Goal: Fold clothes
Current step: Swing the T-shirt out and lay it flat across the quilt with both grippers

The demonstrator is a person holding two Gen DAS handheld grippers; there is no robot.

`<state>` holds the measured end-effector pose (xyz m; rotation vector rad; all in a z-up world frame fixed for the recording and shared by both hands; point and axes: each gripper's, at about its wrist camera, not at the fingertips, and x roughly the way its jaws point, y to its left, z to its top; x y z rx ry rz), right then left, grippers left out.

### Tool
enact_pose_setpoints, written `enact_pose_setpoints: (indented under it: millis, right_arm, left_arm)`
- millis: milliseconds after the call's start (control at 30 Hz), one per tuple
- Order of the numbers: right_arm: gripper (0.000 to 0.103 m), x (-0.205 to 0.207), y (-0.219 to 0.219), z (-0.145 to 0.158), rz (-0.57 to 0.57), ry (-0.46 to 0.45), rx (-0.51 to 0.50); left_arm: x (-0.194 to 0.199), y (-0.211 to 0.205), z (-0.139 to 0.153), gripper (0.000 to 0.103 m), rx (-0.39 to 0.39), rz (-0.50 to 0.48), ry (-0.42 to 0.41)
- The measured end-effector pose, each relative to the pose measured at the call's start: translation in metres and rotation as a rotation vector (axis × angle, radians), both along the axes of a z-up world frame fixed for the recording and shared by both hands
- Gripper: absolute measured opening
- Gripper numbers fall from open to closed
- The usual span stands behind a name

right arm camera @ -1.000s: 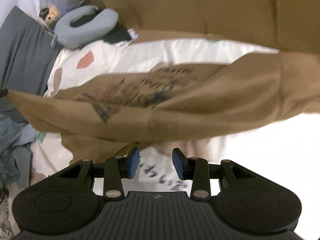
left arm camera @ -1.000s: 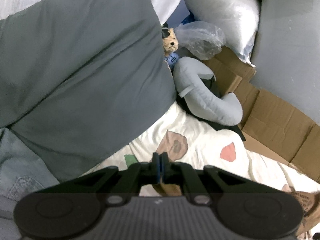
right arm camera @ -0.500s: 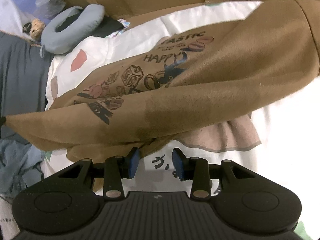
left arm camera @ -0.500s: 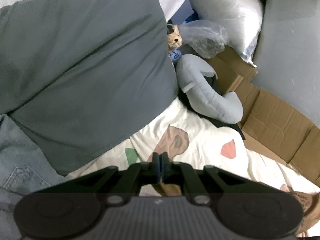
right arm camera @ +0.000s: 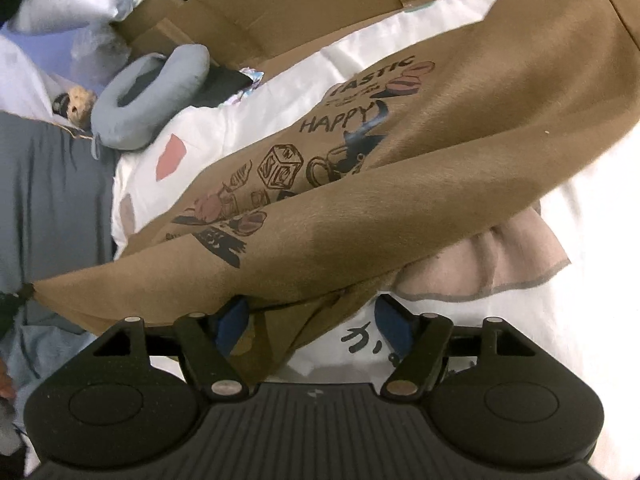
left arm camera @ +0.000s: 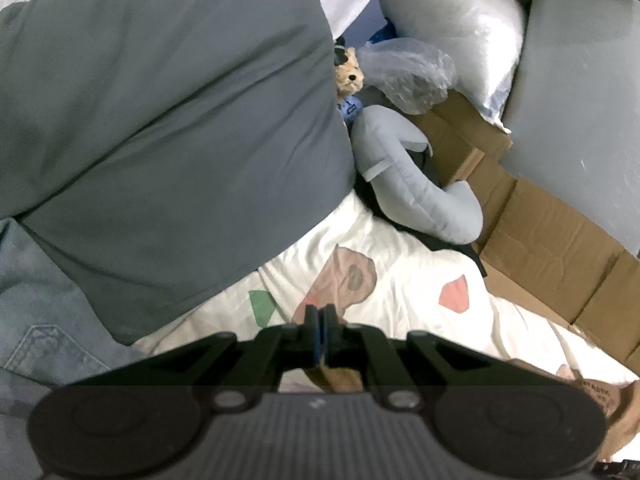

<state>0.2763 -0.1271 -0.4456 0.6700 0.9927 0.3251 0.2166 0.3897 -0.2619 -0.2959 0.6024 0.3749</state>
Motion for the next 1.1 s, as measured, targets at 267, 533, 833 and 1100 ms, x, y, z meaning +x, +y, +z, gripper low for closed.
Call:
enact_pose_setpoints:
  millis: [267, 533, 833, 1100]
  right_arm:
    - [0.037, -0.005, -0.019, -0.012, -0.069, 0.056, 0.063]
    - [0.033, 0.006, -0.013, -0.022, -0.123, 0.05, 0.105]
    - [0.0, 0.007, -0.03, -0.02, -0.108, 0.106, 0.138]
    - [0.0, -0.014, -0.055, 0.009, -0.079, 0.113, 0.148]
  left_arm:
    - [-0.004, 0.0, -0.001, 0.002, -0.002, 0.003, 0.003]
    - [-0.003, -0.001, -0.002, 0.002, -0.002, -0.004, 0.009]
    - [-0.007, -0.004, -0.001, 0.002, -0.002, -0.009, 0.031]
    - [-0.03, -0.015, 0.007, 0.002, -0.021, -0.005, 0.052]
